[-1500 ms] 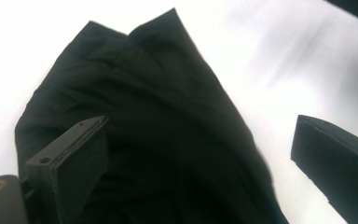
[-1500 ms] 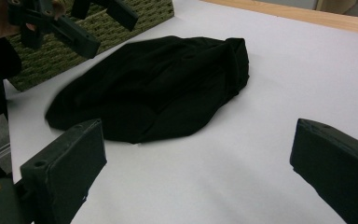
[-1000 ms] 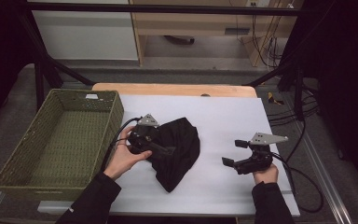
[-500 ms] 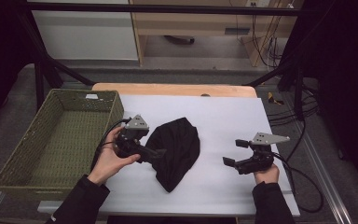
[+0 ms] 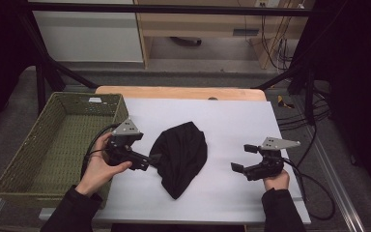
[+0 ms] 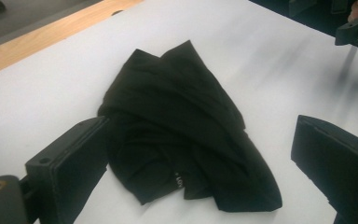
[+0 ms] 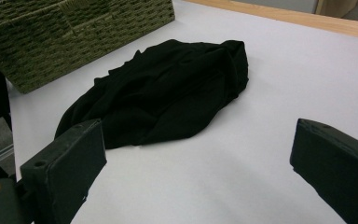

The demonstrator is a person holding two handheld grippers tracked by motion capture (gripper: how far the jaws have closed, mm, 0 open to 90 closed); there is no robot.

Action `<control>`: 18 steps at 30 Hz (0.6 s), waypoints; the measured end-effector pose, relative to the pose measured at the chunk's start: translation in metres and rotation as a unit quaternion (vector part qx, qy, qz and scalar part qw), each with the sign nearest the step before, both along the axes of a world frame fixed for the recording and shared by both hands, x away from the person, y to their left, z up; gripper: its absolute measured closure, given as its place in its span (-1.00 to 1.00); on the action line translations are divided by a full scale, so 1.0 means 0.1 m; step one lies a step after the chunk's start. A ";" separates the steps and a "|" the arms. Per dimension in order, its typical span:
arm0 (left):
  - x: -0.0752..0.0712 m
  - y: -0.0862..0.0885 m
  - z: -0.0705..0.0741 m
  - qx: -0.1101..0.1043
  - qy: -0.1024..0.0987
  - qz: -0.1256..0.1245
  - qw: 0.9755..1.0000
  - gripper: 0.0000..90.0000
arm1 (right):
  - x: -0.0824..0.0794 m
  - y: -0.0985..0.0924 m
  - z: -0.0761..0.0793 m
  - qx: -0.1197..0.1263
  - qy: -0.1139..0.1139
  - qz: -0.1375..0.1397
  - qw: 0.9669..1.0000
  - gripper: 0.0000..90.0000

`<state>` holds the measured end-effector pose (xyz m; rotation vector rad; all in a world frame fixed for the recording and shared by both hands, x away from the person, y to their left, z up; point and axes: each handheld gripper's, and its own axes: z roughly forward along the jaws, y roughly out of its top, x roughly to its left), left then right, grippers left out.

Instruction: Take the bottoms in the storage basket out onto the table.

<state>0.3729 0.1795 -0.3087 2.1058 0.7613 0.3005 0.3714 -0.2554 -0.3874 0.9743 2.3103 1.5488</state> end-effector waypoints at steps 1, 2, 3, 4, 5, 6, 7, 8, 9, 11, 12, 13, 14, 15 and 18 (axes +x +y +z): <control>0.00 0.03 0.00 0.000 -0.001 0.001 1.000 -0.91 | 0.00 0.00 0.00 0.000 0.000 0.000 1.000 -0.91; -0.01 0.06 0.00 0.000 -0.002 0.004 1.000 -0.91 | 0.00 0.00 0.00 0.000 0.000 0.000 1.000 -0.91; -0.01 0.10 -0.01 -0.002 -0.002 0.006 1.000 -0.91 | 0.00 0.00 0.00 0.000 0.000 0.000 1.000 -0.91; -0.01 0.13 -0.01 -0.002 -0.003 0.008 1.000 -0.91 | 0.00 0.00 0.00 0.000 0.000 0.000 1.000 -0.91; -0.01 0.15 -0.01 -0.004 -0.004 0.010 1.000 -0.91 | 0.00 0.00 0.00 0.000 0.000 -0.001 1.000 -0.91; -0.02 0.18 -0.02 -0.003 -0.005 0.012 1.000 -0.91 | 0.00 0.00 0.00 0.000 0.000 0.000 1.000 -0.91; -0.02 0.20 -0.02 -0.003 -0.007 0.014 1.000 -0.91 | 0.00 0.00 0.00 0.000 0.000 0.000 1.000 -0.91; -0.02 0.23 -0.02 -0.004 -0.007 0.016 1.000 -0.91 | 0.00 0.00 0.00 0.000 0.000 0.000 1.000 -0.91; -0.03 0.27 -0.03 -0.005 -0.009 0.018 1.000 -0.91 | 0.00 0.00 0.00 0.000 0.000 0.000 1.000 -0.91; -0.03 0.32 -0.04 -0.005 -0.009 0.022 1.000 -0.91 | 0.00 0.00 0.00 0.000 0.000 0.001 1.000 -0.91; -0.03 0.35 -0.04 -0.008 -0.009 0.024 1.000 -0.91 | 0.00 0.00 0.00 0.000 0.000 0.001 1.000 -0.91; -0.03 0.38 -0.05 -0.010 -0.009 0.025 1.000 -0.91 | 0.00 0.00 0.00 0.000 0.000 0.001 1.000 -0.91; -0.04 0.41 -0.06 -0.012 -0.008 0.028 0.999 -0.91 | 0.00 0.00 0.00 -0.001 0.000 0.001 1.000 -0.91; -0.04 0.44 -0.07 -0.011 -0.008 0.031 0.999 -0.91 | 0.00 0.00 0.00 -0.001 0.000 0.001 1.000 -0.91; -0.04 0.52 -0.10 -0.010 -0.008 0.039 0.999 -0.91 | 0.00 0.00 0.00 -0.002 0.001 0.001 1.000 -0.91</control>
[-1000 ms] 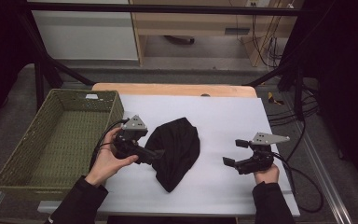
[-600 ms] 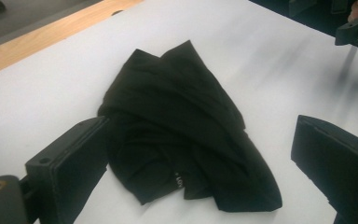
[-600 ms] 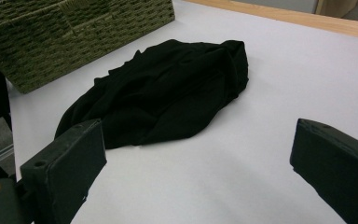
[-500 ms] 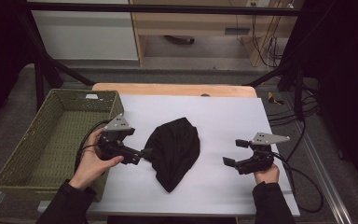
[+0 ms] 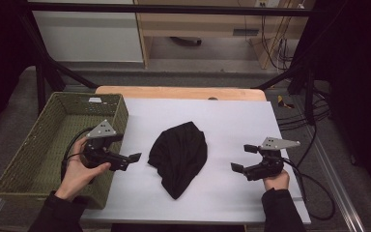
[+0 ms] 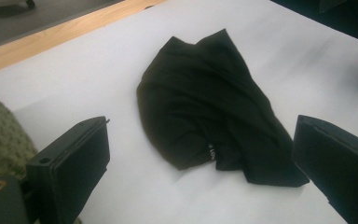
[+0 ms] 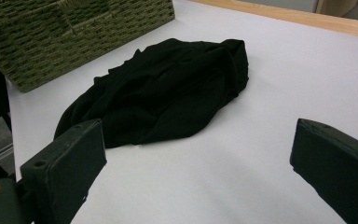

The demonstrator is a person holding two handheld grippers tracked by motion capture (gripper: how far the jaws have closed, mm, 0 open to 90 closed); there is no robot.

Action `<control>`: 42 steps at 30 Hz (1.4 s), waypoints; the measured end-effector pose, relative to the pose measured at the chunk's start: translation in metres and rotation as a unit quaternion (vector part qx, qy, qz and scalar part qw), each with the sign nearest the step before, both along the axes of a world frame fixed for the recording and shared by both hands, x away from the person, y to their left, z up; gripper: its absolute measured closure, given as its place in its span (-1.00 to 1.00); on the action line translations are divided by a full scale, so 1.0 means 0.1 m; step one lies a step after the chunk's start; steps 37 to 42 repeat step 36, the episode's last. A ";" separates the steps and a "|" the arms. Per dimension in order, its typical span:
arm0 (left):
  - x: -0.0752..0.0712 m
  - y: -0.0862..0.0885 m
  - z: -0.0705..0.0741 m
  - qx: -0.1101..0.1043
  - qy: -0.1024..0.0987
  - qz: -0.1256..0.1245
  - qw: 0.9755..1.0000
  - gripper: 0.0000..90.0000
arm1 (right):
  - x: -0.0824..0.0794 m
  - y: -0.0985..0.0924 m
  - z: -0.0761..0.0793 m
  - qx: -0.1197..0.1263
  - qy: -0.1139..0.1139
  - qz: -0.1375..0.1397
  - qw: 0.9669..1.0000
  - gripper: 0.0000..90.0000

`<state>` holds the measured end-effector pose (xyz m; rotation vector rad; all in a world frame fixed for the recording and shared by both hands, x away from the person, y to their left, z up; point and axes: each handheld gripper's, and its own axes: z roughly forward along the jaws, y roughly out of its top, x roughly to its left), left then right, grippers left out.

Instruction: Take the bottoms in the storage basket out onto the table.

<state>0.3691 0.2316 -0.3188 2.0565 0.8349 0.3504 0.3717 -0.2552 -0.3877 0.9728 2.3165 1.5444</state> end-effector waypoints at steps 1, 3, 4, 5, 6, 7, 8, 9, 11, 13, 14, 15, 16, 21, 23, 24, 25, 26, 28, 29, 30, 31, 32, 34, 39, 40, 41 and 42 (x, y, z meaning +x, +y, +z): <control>0.00 0.03 -0.01 0.002 -0.001 0.002 1.000 -0.91 | 0.00 0.00 0.00 0.000 0.000 0.000 1.000 -0.91; 0.00 0.07 -0.05 0.003 0.001 0.009 1.000 -0.91 | 0.00 0.00 0.00 0.000 0.000 0.000 1.000 -0.91; 0.00 0.10 -0.06 0.002 0.001 0.010 1.000 -0.91 | 0.00 0.00 0.00 0.000 0.000 0.000 1.000 -0.91; 0.00 0.12 -0.08 0.001 0.001 0.012 1.000 -0.91 | 0.00 0.00 0.00 -0.001 0.000 0.000 1.000 -0.91; 0.00 0.15 -0.09 0.001 0.001 0.015 1.000 -0.91 | 0.00 0.00 0.00 -0.001 0.000 0.000 1.000 -0.91; 0.00 0.17 -0.10 0.001 0.002 0.017 1.000 -0.91 | 0.00 0.00 0.00 -0.001 0.000 -0.001 1.000 -0.91; -0.01 0.19 -0.10 0.003 0.002 0.018 1.000 -0.91 | 0.00 0.00 0.00 -0.002 0.000 -0.001 1.000 -0.91; -0.01 0.21 -0.11 0.005 0.001 0.020 1.000 -0.91 | 0.00 0.00 0.00 -0.002 0.000 -0.001 1.000 -0.91; -0.03 0.25 -0.13 0.004 0.001 0.020 1.000 -0.91 | 0.00 0.00 0.00 -0.002 0.001 -0.002 1.000 -0.91; -0.03 0.28 -0.14 0.005 0.002 0.024 1.000 -0.91 | 0.00 0.00 0.00 -0.003 0.002 -0.002 1.000 -0.91; -0.03 0.30 -0.15 0.004 0.002 0.025 1.000 -0.91 | 0.00 0.00 -0.01 -0.004 0.002 -0.002 1.000 -0.91; -0.04 0.32 -0.15 0.003 0.001 0.026 1.000 -0.91 | 0.00 0.00 -0.01 -0.005 0.002 -0.002 1.000 -0.91; -0.04 0.33 -0.16 0.004 0.000 0.027 1.000 -0.91 | 0.00 0.01 -0.01 -0.006 0.004 -0.002 1.000 -0.91; -0.04 0.39 -0.20 0.009 -0.001 0.032 0.999 -0.91 | 0.00 0.01 -0.01 -0.008 0.004 -0.002 1.000 -0.91; -0.03 0.41 -0.22 0.009 -0.001 0.034 0.999 -0.91 | 0.00 0.01 -0.01 -0.008 0.005 -0.002 1.000 -0.91; -0.03 0.42 -0.23 0.009 0.000 0.035 0.999 -0.91 | 0.00 0.01 -0.01 -0.008 0.005 -0.001 1.000 -0.91; -0.03 0.43 -0.24 0.008 0.001 0.035 0.999 -0.91 | 0.00 0.01 -0.01 -0.007 0.005 -0.002 1.000 -0.91; -0.03 0.44 -0.24 0.010 0.001 0.035 0.999 -0.91 | 0.00 0.01 -0.01 -0.007 0.005 -0.001 1.000 -0.91; -0.03 0.46 -0.24 0.008 -0.001 0.036 0.999 -0.91 | 0.00 0.01 -0.01 -0.007 0.005 -0.002 1.000 -0.91; -0.03 0.47 -0.24 0.007 -0.001 0.037 0.999 -0.91 | 0.00 0.01 -0.01 -0.007 0.005 -0.002 1.000 -0.91; -0.03 0.49 -0.25 0.008 0.000 0.039 0.999 -0.91 | 0.00 0.01 -0.01 -0.007 0.005 -0.002 1.000 -0.91; -0.03 0.49 -0.26 0.008 0.001 0.039 0.999 -0.91 | 0.00 0.01 -0.01 -0.008 0.005 -0.001 1.000 -0.91; -0.03 0.50 -0.26 0.009 0.002 0.039 0.999 -0.91 | 0.00 0.01 -0.01 -0.008 0.006 -0.001 1.000 -0.91; -0.02 0.50 -0.28 0.011 0.004 0.040 0.999 -0.91 | 0.00 0.01 -0.01 -0.008 0.005 -0.001 1.000 -0.91; -0.02 0.51 -0.29 0.009 0.007 0.039 0.999 -0.91 | 0.00 0.01 -0.01 -0.009 0.006 -0.001 1.000 -0.91; -0.02 0.51 -0.29 0.009 0.007 0.039 0.999 -0.91 | 0.00 0.01 -0.01 -0.009 0.006 -0.001 1.000 -0.91; -0.02 0.51 -0.29 0.009 0.007 0.039 0.999 -0.91 | 0.00 0.01 -0.01 -0.009 0.006 -0.001 1.000 -0.91; -0.02 0.51 -0.29 0.009 0.007 0.039 0.999 -0.91 | 0.00 0.01 -0.01 -0.009 0.006 -0.001 1.000 -0.91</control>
